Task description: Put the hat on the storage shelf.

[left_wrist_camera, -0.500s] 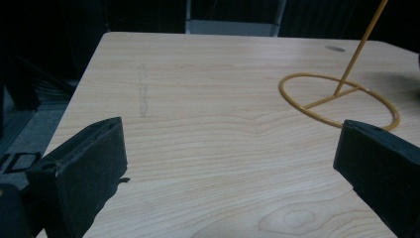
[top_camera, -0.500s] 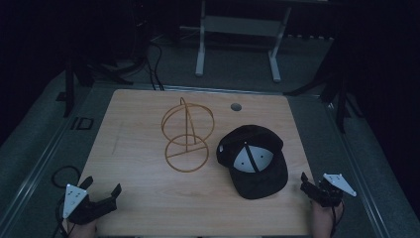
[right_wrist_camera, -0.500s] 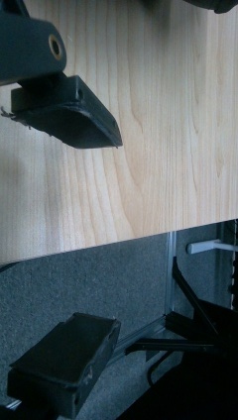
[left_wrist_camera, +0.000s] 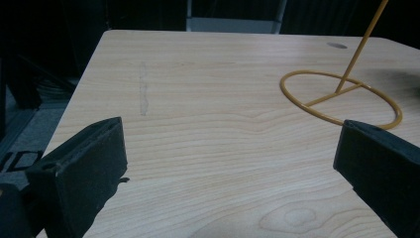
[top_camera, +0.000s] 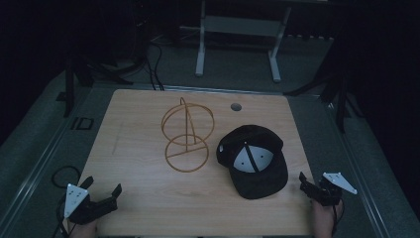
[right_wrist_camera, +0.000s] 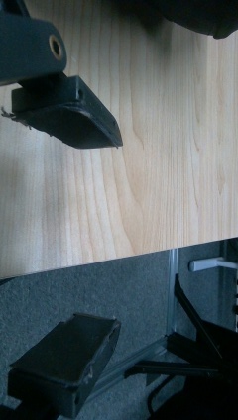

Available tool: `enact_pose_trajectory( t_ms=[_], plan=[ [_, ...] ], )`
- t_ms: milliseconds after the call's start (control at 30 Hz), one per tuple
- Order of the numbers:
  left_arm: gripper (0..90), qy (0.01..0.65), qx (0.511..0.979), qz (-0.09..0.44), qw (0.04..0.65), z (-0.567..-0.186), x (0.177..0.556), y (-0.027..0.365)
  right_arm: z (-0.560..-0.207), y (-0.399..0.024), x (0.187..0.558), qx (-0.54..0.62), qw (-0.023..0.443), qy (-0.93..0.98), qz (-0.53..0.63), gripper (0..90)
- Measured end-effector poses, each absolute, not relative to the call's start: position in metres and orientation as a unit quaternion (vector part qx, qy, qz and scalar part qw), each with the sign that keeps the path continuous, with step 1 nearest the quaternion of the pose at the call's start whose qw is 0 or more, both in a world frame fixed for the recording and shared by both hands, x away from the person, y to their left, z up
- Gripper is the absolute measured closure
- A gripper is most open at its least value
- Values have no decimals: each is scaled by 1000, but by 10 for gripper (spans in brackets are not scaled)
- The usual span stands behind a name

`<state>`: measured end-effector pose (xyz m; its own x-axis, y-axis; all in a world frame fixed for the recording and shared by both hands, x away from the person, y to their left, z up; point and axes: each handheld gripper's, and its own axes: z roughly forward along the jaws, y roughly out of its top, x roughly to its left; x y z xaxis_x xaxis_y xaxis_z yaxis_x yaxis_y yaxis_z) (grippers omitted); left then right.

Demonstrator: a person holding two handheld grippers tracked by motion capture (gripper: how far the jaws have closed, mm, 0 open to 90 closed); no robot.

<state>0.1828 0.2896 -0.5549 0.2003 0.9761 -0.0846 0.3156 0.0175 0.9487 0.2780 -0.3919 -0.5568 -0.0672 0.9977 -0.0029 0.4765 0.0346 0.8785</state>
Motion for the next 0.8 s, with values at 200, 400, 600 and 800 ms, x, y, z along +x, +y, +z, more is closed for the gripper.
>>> enact_pose_trajectory(
  t_ms=[200, 400, 600, 800],
  plan=[
    [6, 529, 611, 347, 476, -554, 182, 289, -537, -392, 279, 565, 328, 631, 418, 141],
    [6, 528, 613, 347, 475, -554, 181, 288, -505, -389, 280, 549, 320, 631, 444, 141],
    [6, 528, 611, 346, 478, -553, 181, 290, -475, -380, 287, 534, 303, 646, 454, 138],
    [6, 528, 610, 344, 480, -553, 181, 290, -456, -365, 295, 510, 301, 659, 463, 142]
  ],
)
